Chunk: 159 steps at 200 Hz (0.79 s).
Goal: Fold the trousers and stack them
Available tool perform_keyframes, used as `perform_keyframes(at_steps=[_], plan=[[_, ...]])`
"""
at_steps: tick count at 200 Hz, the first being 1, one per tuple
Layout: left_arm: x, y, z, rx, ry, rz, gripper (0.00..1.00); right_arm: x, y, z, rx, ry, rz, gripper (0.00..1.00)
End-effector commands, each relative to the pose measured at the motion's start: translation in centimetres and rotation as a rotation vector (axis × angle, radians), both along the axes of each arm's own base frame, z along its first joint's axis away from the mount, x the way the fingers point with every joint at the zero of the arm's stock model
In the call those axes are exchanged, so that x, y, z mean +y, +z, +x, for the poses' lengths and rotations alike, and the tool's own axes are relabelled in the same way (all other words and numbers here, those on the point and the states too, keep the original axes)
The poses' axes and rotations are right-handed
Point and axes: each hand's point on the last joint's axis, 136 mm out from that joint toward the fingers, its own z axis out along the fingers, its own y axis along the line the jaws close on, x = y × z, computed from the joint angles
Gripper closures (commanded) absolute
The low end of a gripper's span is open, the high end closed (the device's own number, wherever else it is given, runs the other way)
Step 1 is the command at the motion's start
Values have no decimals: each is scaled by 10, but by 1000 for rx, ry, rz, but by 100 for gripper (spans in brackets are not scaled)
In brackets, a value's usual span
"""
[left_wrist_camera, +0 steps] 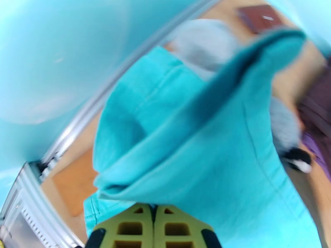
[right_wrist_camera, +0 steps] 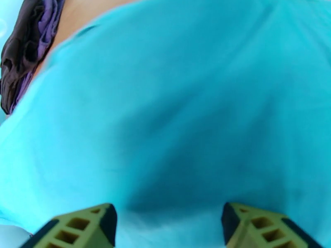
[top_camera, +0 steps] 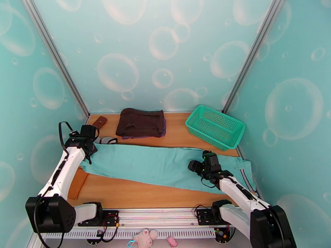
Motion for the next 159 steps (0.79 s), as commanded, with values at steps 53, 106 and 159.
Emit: perform_keyframes(at_steps=[53, 106, 159], plan=[[11, 0, -9, 51, 7, 95, 100, 57, 77, 12, -223, 212, -39, 23], [-105, -4, 14, -76, -373, -150, 100, 20, 63, 18, -111, 76, -50, 20], [-257, -15, 9, -168, -659, -447, 100, 16, 76, 45, -182, 95, 39, 20]])
